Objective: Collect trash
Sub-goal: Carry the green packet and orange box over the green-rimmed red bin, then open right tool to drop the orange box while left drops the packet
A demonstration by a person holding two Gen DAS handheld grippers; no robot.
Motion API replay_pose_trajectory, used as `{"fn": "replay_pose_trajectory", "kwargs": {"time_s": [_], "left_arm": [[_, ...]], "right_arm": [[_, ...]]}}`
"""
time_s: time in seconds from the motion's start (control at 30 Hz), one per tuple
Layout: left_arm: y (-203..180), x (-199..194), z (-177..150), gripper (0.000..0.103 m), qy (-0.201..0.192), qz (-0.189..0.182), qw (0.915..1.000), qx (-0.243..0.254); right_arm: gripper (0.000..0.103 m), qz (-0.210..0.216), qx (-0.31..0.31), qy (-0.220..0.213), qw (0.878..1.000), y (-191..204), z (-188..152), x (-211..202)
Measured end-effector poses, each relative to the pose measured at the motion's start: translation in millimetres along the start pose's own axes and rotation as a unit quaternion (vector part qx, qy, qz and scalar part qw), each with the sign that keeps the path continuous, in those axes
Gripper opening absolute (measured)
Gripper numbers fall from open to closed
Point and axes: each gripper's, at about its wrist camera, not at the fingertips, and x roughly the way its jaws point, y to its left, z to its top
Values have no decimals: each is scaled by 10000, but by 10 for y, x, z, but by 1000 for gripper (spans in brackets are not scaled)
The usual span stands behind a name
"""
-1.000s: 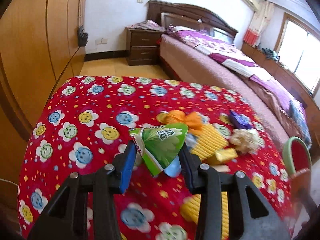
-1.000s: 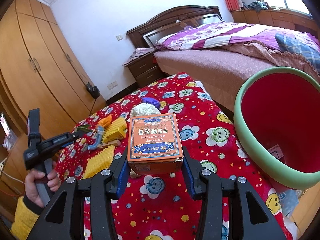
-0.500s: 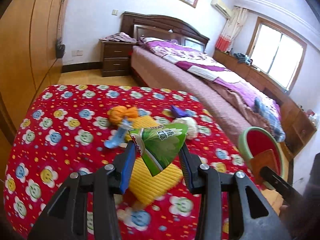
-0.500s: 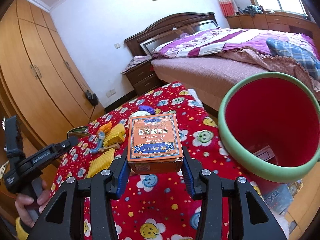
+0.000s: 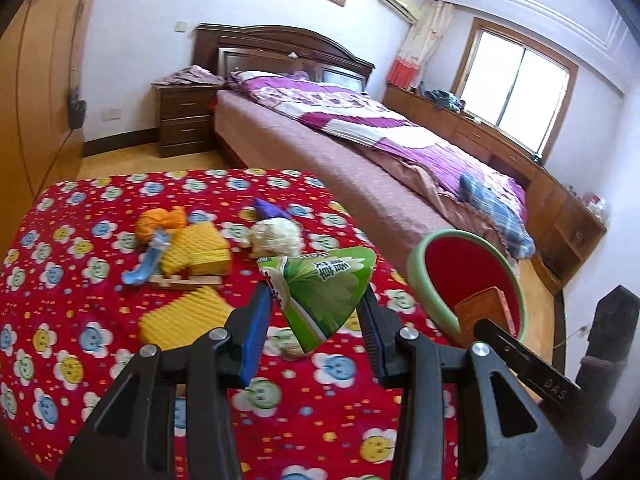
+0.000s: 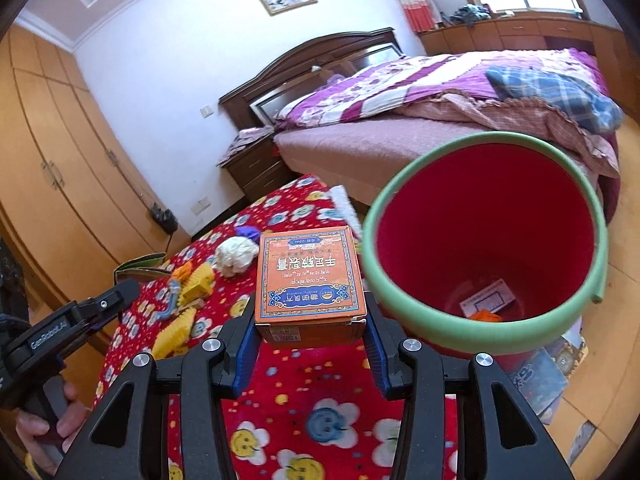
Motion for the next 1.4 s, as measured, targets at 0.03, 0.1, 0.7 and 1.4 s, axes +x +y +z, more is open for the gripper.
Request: {"fn": "replay_pose_trajectory", "kwargs": {"time_s": [0.03, 0.1, 0.7, 1.4], "left_arm": [[-57, 21, 6, 43, 18, -45, 10000, 38], [-135, 60, 8, 43, 67, -106, 9998, 121], [-913, 609, 72, 43, 435, -650, 9934, 844], [-1600, 1292, 7, 45, 1198, -1120, 9730, 1622]], "right_arm": [[48, -37, 47, -23, 10000, -46, 5, -15], [48, -73, 141, -51, 9999, -123, 14, -34], [49, -753, 842, -175, 9934, -860, 131, -121], [58, -992, 779, -280, 9916, -1014, 176, -250]]}}
